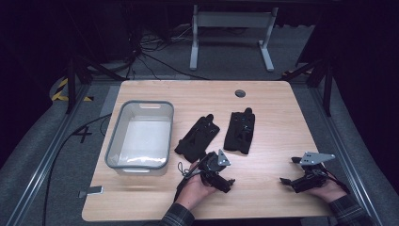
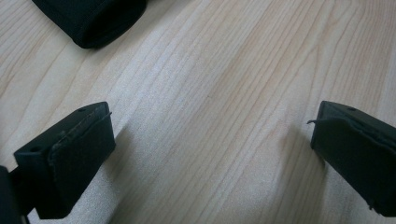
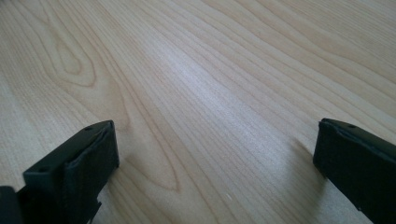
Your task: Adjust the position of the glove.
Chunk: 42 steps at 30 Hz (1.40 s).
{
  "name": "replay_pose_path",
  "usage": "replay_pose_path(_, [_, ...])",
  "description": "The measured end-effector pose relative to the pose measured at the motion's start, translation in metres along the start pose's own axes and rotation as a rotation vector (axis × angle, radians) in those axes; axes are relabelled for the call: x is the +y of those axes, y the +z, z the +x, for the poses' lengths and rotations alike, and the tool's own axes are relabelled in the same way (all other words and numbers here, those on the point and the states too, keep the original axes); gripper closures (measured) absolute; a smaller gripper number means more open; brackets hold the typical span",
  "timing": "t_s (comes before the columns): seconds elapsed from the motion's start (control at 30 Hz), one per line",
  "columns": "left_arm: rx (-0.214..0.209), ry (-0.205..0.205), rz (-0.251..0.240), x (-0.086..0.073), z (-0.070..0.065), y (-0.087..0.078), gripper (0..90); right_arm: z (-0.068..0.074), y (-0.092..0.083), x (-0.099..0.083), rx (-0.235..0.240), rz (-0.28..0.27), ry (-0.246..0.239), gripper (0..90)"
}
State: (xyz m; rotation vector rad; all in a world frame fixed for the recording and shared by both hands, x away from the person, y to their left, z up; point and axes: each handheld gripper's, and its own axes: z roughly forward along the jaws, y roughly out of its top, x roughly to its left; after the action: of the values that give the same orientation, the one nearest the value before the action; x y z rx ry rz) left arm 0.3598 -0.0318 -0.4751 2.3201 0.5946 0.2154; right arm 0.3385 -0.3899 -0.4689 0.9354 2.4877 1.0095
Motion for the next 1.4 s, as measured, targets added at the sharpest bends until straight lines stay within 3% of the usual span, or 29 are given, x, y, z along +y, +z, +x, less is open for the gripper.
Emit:
replay_pose_path(0.17, [-0.006, 0.008, 0.002, 0.0, 0.001, 0.0, 0.0, 0.0, 0.0, 0.003, 0.008, 0.014, -0.008, 5.1])
replay_pose_path(0.23, [-0.01, 0.012, 0.004, 0.0, 0.001, -0.001, 0.0, 0.0, -0.002, 0.006, 0.021, 0.013, -0.016, 18.2])
replay_pose_path(0.43, [-0.011, 0.013, 0.003, -0.001, 0.001, -0.001, 0.0, 0.0, -0.001, 0.018, 0.038, -0.009, -0.024, 29.8])
replay_pose_path(0.6, [-0.015, 0.02, 0.002, 0.0, 0.002, 0.0, 0.0, 0.001, 0.003, 0.033, 0.071, -0.043, -0.059, 49.7])
replay_pose_path(0.77, [-0.015, 0.02, 0.002, 0.0, 0.002, 0.0, 0.0, -0.001, 0.005, 0.043, 0.103, -0.072, -0.061, 61.7])
replay_pose_path(0.9, [-0.017, 0.022, 0.002, 0.0, 0.002, 0.0, 0.0, -0.005, 0.011, 0.054, 0.121, -0.083, -0.07, 80.8])
replay_pose_path(1.03, [-0.017, 0.023, 0.003, 0.0, 0.002, 0.0, 0.0, -0.006, 0.015, 0.063, 0.127, -0.092, -0.077, 89.3])
replay_pose_path(1.4, [-0.02, 0.027, 0.004, 0.0, 0.002, 0.0, 0.0, -0.001, 0.036, 0.088, 0.158, -0.089, -0.109, 89.8])
